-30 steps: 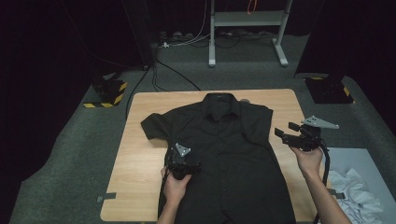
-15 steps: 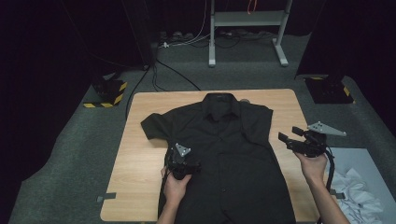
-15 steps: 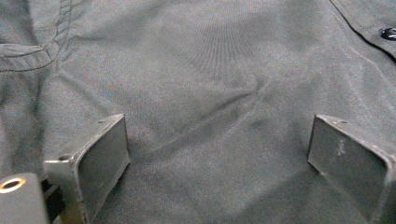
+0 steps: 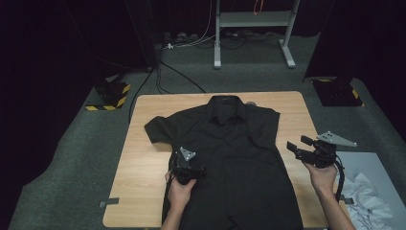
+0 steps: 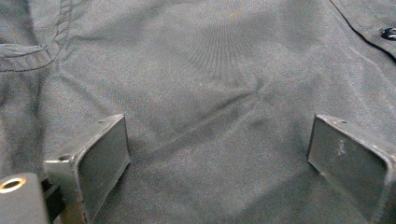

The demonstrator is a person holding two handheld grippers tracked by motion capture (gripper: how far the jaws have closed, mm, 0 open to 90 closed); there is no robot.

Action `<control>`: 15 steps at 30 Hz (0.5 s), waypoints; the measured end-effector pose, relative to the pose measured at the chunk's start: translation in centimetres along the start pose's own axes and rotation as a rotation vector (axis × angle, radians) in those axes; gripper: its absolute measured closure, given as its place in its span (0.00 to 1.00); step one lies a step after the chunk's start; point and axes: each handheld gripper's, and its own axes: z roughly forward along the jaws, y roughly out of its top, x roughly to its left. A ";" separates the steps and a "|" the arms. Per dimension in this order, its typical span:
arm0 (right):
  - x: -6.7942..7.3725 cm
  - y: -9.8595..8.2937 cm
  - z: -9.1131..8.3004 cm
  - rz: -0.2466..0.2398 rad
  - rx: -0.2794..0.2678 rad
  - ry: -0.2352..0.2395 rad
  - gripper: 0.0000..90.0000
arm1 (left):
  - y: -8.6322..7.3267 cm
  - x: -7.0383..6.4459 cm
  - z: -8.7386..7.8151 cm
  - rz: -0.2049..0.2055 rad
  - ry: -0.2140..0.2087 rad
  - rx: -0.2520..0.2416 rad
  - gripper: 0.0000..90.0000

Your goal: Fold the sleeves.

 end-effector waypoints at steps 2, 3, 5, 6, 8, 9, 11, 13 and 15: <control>0.0 -0.3 -0.1 0.000 0.001 -0.001 0.30 | 0.0 0.0 0.0 0.000 0.000 0.000 0.06; 0.0 -0.4 -0.1 0.004 0.003 -0.001 0.30 | 0.0 0.0 0.0 0.000 0.000 0.000 0.06; -0.1 -0.8 -0.2 0.006 0.006 -0.001 0.30 | 0.0 0.0 0.0 0.000 0.000 0.000 0.06; -0.1 -0.9 -0.2 0.007 0.009 -0.003 0.30 | 0.0 0.0 0.0 0.000 0.000 0.000 0.06; -0.1 -1.3 -0.3 0.009 0.015 -0.006 0.30 | 0.0 0.0 0.0 0.000 0.000 0.000 0.06; -0.2 -1.4 -0.3 0.008 0.017 -0.007 0.30 | 0.0 0.0 0.0 0.000 0.000 0.000 0.06; -0.2 -1.7 -0.4 0.012 0.021 -0.008 0.30 | 0.0 0.0 0.0 0.000 0.000 0.000 0.06; -0.3 -2.1 -0.5 0.019 0.023 -0.011 0.30 | 0.0 0.0 0.0 0.000 0.000 0.000 0.06; -0.4 -2.5 -0.5 0.029 0.027 -0.010 0.30 | 0.0 0.0 0.0 0.000 0.001 0.000 0.06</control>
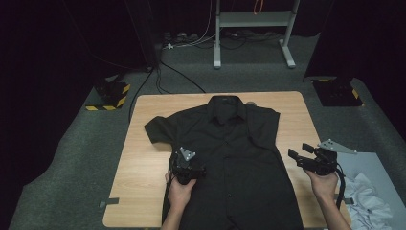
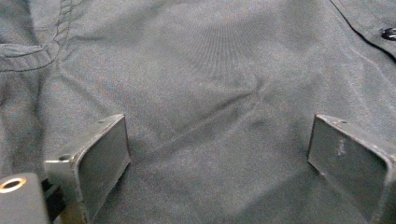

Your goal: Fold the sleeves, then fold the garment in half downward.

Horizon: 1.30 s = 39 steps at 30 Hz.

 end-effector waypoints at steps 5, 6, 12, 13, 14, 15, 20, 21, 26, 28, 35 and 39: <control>0.0 -1.1 0.3 0.007 0.021 -0.006 0.30 | 0.0 0.0 0.0 0.001 0.000 0.000 0.06; 0.0 -1.3 0.4 0.008 0.024 -0.006 0.30 | 0.0 0.0 0.0 0.000 0.000 0.000 0.06; -0.1 -2.5 1.0 0.003 0.057 -0.023 0.29 | 0.0 0.0 0.0 -0.002 0.000 -0.001 0.07; -0.2 -2.8 1.2 0.008 0.060 -0.024 0.29 | 0.0 0.0 0.0 -0.002 0.001 -0.001 0.07; -0.2 -3.1 1.3 0.011 0.063 -0.031 0.30 | 0.0 0.0 0.0 -0.003 0.002 -0.002 0.07; -0.3 -3.4 1.5 0.008 0.075 -0.043 0.30 | 0.0 0.0 0.0 -0.003 0.003 -0.002 0.07; -0.6 -4.7 2.4 -0.017 0.139 -0.108 0.30 | 0.0 0.0 0.0 -0.003 0.002 -0.001 0.07; -0.6 -4.9 2.4 -0.017 0.148 -0.118 0.30 | 0.0 0.0 0.0 -0.004 0.002 -0.002 0.07; -0.5 -5.1 2.7 -0.055 0.199 -0.178 0.29 | 0.0 0.0 0.0 -0.004 0.002 -0.002 0.07; -0.5 -5.1 3.0 -0.065 0.234 -0.201 0.27 | 0.0 0.0 0.0 -0.004 0.003 -0.002 0.07; -0.5 -5.0 3.2 -0.098 0.252 -0.202 0.23 | 0.0 0.0 0.0 -0.004 0.003 -0.002 0.07; -0.5 -5.0 3.3 -0.101 0.254 -0.201 0.23 | 0.0 0.0 0.0 -0.004 0.003 -0.002 0.07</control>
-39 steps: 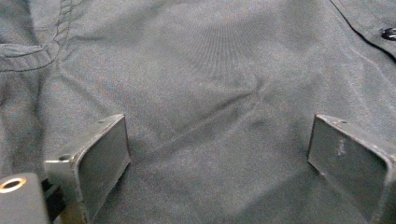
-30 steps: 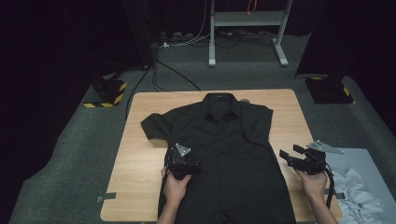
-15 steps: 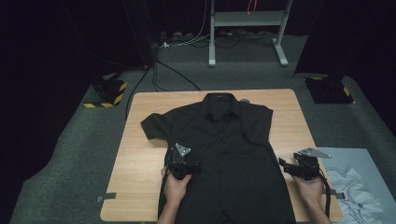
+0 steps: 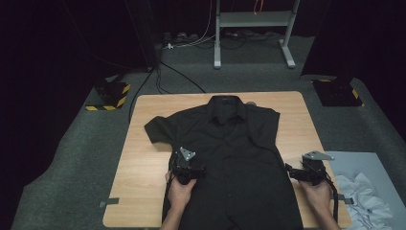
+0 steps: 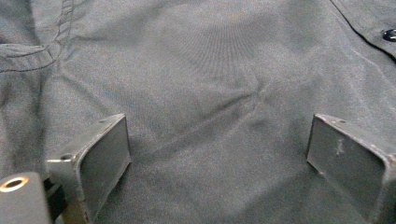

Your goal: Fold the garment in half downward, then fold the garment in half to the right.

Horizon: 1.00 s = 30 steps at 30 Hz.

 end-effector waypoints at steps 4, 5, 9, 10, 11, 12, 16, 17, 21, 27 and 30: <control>0.0 0.0 0.0 -0.003 0.001 0.002 0.22 | 0.0 0.0 0.0 0.002 -0.007 0.000 0.07; 0.0 0.0 0.0 -0.005 0.002 0.001 0.22 | 0.0 0.0 0.0 0.002 -0.007 0.000 0.07; 0.0 0.0 0.0 -0.003 0.005 0.004 0.19 | 0.0 0.0 0.1 0.000 0.004 0.013 0.05; 0.0 0.0 0.1 -0.002 0.006 0.002 0.19 | 0.0 0.0 0.1 -0.006 0.008 0.018 0.00; 0.0 0.0 0.1 -0.001 0.007 0.001 0.18 | 0.1 0.0 0.1 -0.012 0.015 0.018 0.00; 0.0 0.0 0.1 0.000 0.008 -0.001 0.18 | 0.1 0.0 0.2 -0.020 0.020 0.017 0.00; 0.0 0.0 0.1 0.001 0.008 -0.002 0.17 | 0.2 0.3 0.2 -0.021 0.034 0.025 0.00; 0.0 0.0 0.1 0.000 0.009 -0.001 0.17 | 0.3 0.4 0.1 -0.020 0.045 0.034 0.00; 0.0 0.0 0.1 -0.001 0.010 -0.001 0.17 | 0.8 1.3 -0.6 -0.052 0.043 0.003 0.02; 0.0 0.1 0.1 0.003 0.011 -0.004 0.16 | 1.8 3.3 -1.4 -0.104 0.058 -0.012 0.05; 0.0 0.1 0.1 0.003 0.010 -0.004 0.16 | 2.2 4.4 -1.8 -0.133 0.073 -0.030 0.07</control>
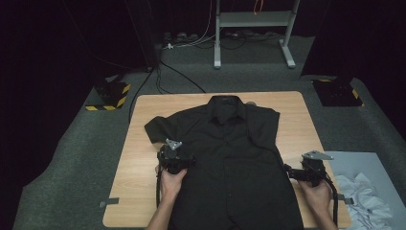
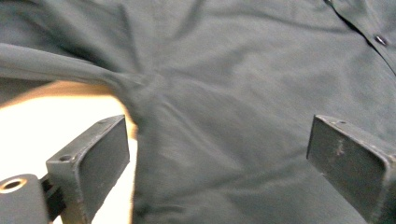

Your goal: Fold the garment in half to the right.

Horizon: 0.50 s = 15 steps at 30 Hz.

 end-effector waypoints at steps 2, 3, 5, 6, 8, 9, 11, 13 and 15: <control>0.0 0.0 0.0 0.000 0.000 0.000 0.16 | 0.2 0.7 -0.2 -0.019 0.010 -0.015 0.09; 0.0 0.0 0.0 0.000 0.000 0.000 0.16 | 0.3 1.0 -0.3 -0.032 0.012 -0.021 0.10; 0.0 0.0 0.0 0.000 0.000 0.000 0.16 | 0.4 1.5 -0.3 -0.050 0.019 -0.023 0.10; 0.0 0.0 0.0 0.000 0.000 -0.001 0.16 | 0.4 1.8 -0.3 -0.056 0.020 -0.024 0.11; 0.0 0.0 0.0 0.000 0.000 -0.001 0.16 | 0.5 2.1 -0.3 -0.064 0.025 -0.022 0.11; 0.0 0.0 0.0 0.000 0.000 -0.001 0.16 | 0.5 2.3 -0.3 -0.063 0.027 -0.019 0.11; 0.0 0.0 0.0 0.000 0.000 -0.002 0.16 | 0.6 2.5 -0.3 -0.063 0.034 -0.015 0.10; 0.0 0.0 0.0 0.001 0.000 -0.002 0.16 | 0.8 2.7 -0.4 -0.060 0.044 -0.011 0.10; 0.0 0.0 0.0 0.000 0.000 -0.002 0.16 | 1.0 3.0 -0.5 -0.061 0.056 -0.005 0.09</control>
